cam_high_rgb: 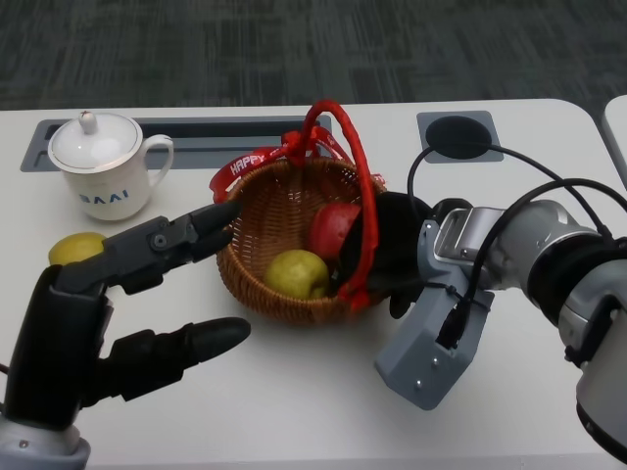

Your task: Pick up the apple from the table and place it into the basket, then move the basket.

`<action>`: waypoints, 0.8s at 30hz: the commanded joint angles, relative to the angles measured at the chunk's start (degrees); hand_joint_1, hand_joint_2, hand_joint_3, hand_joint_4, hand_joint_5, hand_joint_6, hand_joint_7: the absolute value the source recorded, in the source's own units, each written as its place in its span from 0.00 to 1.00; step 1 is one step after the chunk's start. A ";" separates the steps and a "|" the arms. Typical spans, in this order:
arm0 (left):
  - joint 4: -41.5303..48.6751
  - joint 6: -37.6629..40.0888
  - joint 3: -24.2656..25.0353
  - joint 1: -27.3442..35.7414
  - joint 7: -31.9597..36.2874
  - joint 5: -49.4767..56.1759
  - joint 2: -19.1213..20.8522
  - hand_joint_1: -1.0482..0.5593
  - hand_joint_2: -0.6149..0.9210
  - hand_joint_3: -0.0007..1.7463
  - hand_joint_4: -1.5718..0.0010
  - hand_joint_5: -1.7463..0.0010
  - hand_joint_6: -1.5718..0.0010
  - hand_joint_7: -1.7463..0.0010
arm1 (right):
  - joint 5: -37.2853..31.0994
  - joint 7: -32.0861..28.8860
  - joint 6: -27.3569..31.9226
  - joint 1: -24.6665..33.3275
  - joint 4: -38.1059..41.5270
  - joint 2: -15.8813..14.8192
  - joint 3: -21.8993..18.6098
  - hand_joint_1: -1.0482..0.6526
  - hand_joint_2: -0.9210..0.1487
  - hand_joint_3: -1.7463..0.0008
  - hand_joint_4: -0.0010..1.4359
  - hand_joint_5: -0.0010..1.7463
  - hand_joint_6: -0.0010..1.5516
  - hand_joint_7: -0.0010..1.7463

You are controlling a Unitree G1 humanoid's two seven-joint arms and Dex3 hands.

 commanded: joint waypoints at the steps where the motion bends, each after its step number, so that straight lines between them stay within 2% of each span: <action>1: -0.38 -1.08 0.56 0.61 0.91 -0.58 0.11 0.35 0.96 0.00 0.46 0.99 0.51 1.00 | 0.78 0.40 -1.67 -0.13 0.15 1.20 -0.58 0.52 0.09 1.00 0.80 0.01 0.60 0.01; 5: 0.20 -2.26 0.76 0.41 1.60 0.26 -0.28 0.36 0.96 0.00 0.46 1.00 0.51 1.00 | 1.68 -2.91 -3.86 0.12 0.25 -0.56 -1.83 0.51 0.09 0.99 0.84 0.03 0.63 0.02; 10: -0.61 -3.79 0.72 0.89 2.57 1.04 -0.91 0.36 0.97 0.00 0.46 0.99 0.51 1.00 | 3.78 0.27 -2.76 0.57 1.18 -1.99 -4.40 0.43 0.01 0.98 0.85 0.03 0.62 0.00; 14: -2.69 -4.36 0.45 2.73 3.44 2.42 -1.74 0.34 0.97 0.00 0.44 0.99 0.51 1.00 | 4.83 2.38 1.87 0.38 1.74 -3.28 -6.19 0.43 0.00 0.94 0.81 0.01 0.56 0.00; 17: -4.89 -4.55 0.18 5.52 3.53 2.64 -2.18 0.33 0.97 0.00 0.44 0.99 0.50 1.00 | 6.62 4.70 6.40 -0.46 2.23 -4.02 -8.58 0.42 0.00 0.87 0.74 0.01 0.53 0.00; 24: -7.51 -8.69 -0.63 12.52 3.61 3.26 -3.33 0.35 0.96 0.00 0.44 0.99 0.50 0.99 | 10.55 9.29 18.42 -2.62 2.85 -4.97 -14.97 0.43 0.00 0.92 0.76 0.02 0.58 0.01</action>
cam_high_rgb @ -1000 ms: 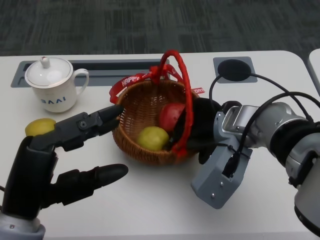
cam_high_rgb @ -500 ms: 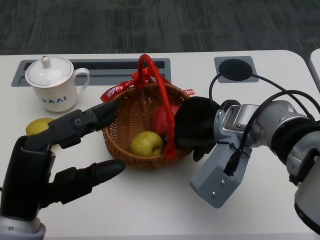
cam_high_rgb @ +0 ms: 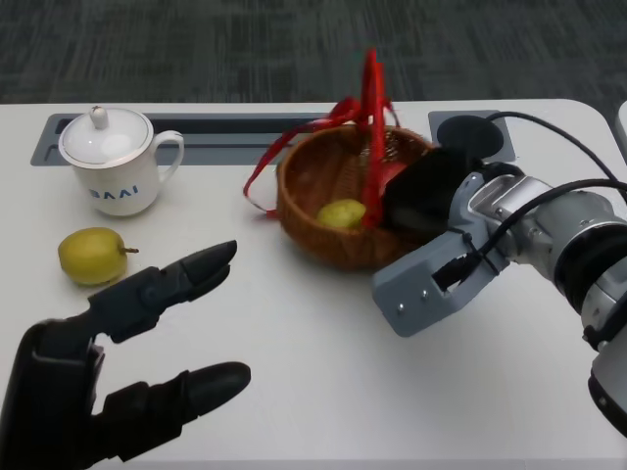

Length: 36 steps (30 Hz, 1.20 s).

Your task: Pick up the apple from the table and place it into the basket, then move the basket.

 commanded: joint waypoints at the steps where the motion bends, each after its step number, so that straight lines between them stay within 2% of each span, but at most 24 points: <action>1: -1.85 -3.27 -0.33 3.62 1.12 0.86 -0.37 0.35 0.96 0.00 0.43 0.99 0.50 0.99 | 2.97 1.94 5.50 -2.59 0.37 -1.99 -3.86 0.43 0.00 0.92 0.76 0.01 0.58 0.02; 8: -5.95 -8.63 -1.32 13.48 1.69 3.53 -2.30 0.34 0.96 0.00 0.41 0.99 0.47 0.99 | 6.37 2.57 13.54 -3.13 0.37 -3.69 -10.34 0.43 0.00 0.93 0.75 0.01 0.62 0.01; 12: -9.35 -10.54 -2.88 20.05 1.83 4.96 -2.91 0.33 0.95 0.00 0.40 0.99 0.46 0.99 | 6.65 1.95 15.62 -2.36 0.35 -4.68 -11.77 0.42 0.00 0.92 0.75 0.01 0.59 0.01; 17: -15.77 -9.66 -5.51 27.87 0.97 5.17 -2.05 0.32 0.95 0.00 0.40 0.99 0.46 0.99 | 9.72 1.85 16.21 -0.74 0.21 -4.58 -16.06 0.42 0.00 0.91 0.77 0.01 0.60 0.01; 20: -18.79 -7.24 -6.40 30.32 0.58 5.11 -1.14 0.32 0.94 0.00 0.40 0.99 0.46 0.99 | 10.50 1.31 16.61 -0.22 0.18 -4.28 -17.58 0.43 0.00 0.92 0.76 0.01 0.61 0.01; 24: -19.55 -4.92 -6.83 30.05 0.62 5.35 -0.14 0.33 0.93 0.00 0.39 0.99 0.45 0.99 | 9.73 0.42 16.51 0.07 0.17 -4.05 -17.50 0.41 0.00 0.94 0.74 0.01 0.59 0.01; 27: -18.96 -3.59 -6.93 28.04 0.87 5.15 0.31 0.33 0.92 0.00 0.39 0.99 0.45 0.99 | 10.26 0.06 15.25 0.44 0.08 -4.20 -18.27 0.35 0.03 0.97 0.64 0.00 0.50 0.00; 31: -17.01 -2.62 -5.90 24.13 1.16 4.21 1.12 0.33 0.92 0.00 0.39 0.99 0.45 0.99 | 10.22 0.18 14.11 0.55 0.03 -4.40 -18.45 0.25 0.08 1.00 0.38 0.00 0.35 0.00; 36: -13.90 -2.72 -3.48 19.19 1.63 3.65 2.19 0.32 0.93 0.00 0.39 0.99 0.45 1.00 | 9.25 0.68 12.36 0.17 0.02 -4.33 -17.42 0.13 0.10 1.00 0.18 0.00 0.21 0.00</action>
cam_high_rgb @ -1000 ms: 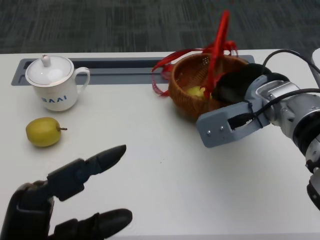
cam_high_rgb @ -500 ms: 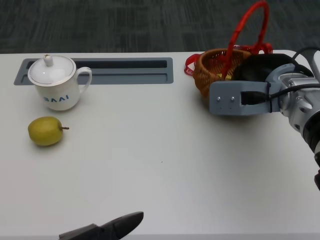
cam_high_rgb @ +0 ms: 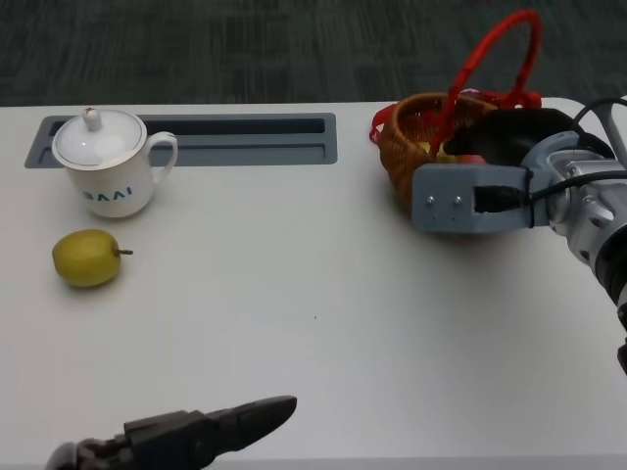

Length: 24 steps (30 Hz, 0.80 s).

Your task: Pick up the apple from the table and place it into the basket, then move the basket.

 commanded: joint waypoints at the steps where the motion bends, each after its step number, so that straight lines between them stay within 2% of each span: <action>1: -0.18 1.04 1.67 -3.83 1.20 -3.13 0.05 0.32 0.93 0.00 0.39 0.99 0.45 1.00 | 0.61 0.20 -1.37 -0.61 -0.57 -0.54 -0.50 0.11 0.10 1.00 0.16 0.00 0.19 0.00; 5: 1.97 1.03 4.10 -7.40 0.88 -4.26 1.11 0.31 0.94 0.01 0.39 0.99 0.45 1.00 | 4.11 2.45 -3.53 -0.48 -0.87 -0.31 -3.85 0.10 0.12 1.00 0.10 0.00 0.14 0.00; 8: 3.62 1.16 5.93 -10.12 0.57 -4.91 1.94 0.31 0.95 0.00 0.39 0.99 0.44 1.00 | 6.83 3.75 -5.70 -0.18 -1.16 -0.31 -6.44 0.11 0.13 1.00 0.10 0.00 0.15 0.01; 13: 6.12 1.46 6.78 -14.11 0.03 -5.46 2.96 0.32 0.94 0.00 0.38 0.99 0.44 0.99 | 11.85 5.11 -11.32 1.38 -1.80 -0.90 -11.09 0.11 0.14 1.00 0.18 0.02 0.23 0.02; 17: 8.57 1.05 7.07 -17.02 -0.29 -7.23 3.70 0.33 0.93 0.00 0.37 0.99 0.44 0.99 | 13.76 5.17 -14.70 2.29 -2.36 -1.58 -12.64 0.14 0.14 1.00 0.30 0.03 0.31 0.02; 24: 10.28 1.24 7.32 -19.80 -0.58 -7.54 4.50 0.33 0.94 0.00 0.38 0.99 0.44 1.00 | 15.95 10.55 -15.74 3.53 -2.98 -5.07 -14.13 0.16 0.11 1.00 0.35 0.01 0.34 0.01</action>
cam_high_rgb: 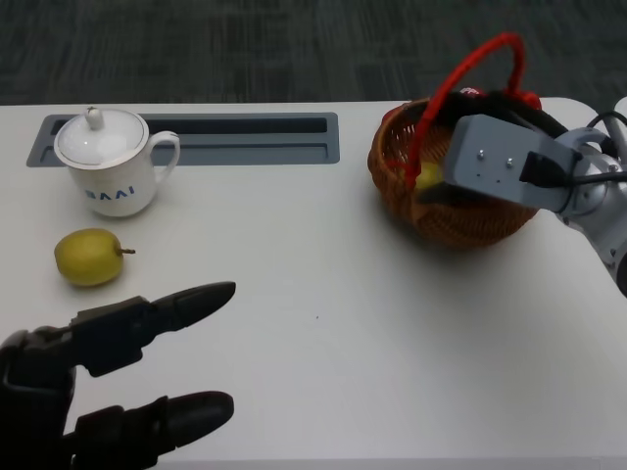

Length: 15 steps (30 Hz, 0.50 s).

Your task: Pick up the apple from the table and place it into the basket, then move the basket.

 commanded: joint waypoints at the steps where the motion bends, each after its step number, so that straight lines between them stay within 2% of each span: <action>1: 0.60 0.13 0.70 -1.04 -0.67 -0.71 1.27 0.33 0.94 0.00 0.38 0.99 0.45 1.00 | 1.52 2.45 0.25 0.95 -1.02 -3.03 -0.87 0.16 0.11 1.00 0.36 0.01 0.35 0.01; 3: 0.65 0.31 0.77 -1.66 -0.89 -1.20 1.66 0.33 0.94 0.00 0.38 1.00 0.45 1.00 | 1.91 3.47 0.43 1.48 -1.07 -4.11 -1.14 0.14 0.10 0.99 0.37 0.02 0.35 0.01; 7: 1.26 0.48 0.79 -3.08 -1.34 -2.10 2.18 0.34 0.94 0.00 0.39 1.00 0.45 1.00 | 3.19 5.09 2.44 2.27 -1.06 -5.60 -2.13 0.12 0.10 1.00 0.56 0.08 0.35 0.00; 9: 1.57 0.55 0.78 -3.57 -1.50 -2.39 2.32 0.34 0.94 0.00 0.39 1.00 0.46 1.00 | 2.62 4.26 2.69 2.65 -1.19 -6.40 -1.68 0.12 0.10 1.00 0.53 0.05 0.35 0.00; 13: 2.28 0.21 0.87 -4.31 -1.71 -2.94 2.45 0.34 0.94 0.00 0.39 1.00 0.45 1.00 | 1.51 1.86 1.26 3.71 -1.52 -8.42 -0.81 0.11 0.10 1.00 0.36 0.01 0.33 0.00; 15: 2.63 0.06 0.98 -4.67 -1.87 -3.39 2.54 0.34 0.94 0.00 0.39 1.00 0.45 1.00 | 1.24 0.76 -0.33 4.61 -1.72 -9.67 -0.44 0.10 0.09 1.00 0.36 0.01 0.32 0.00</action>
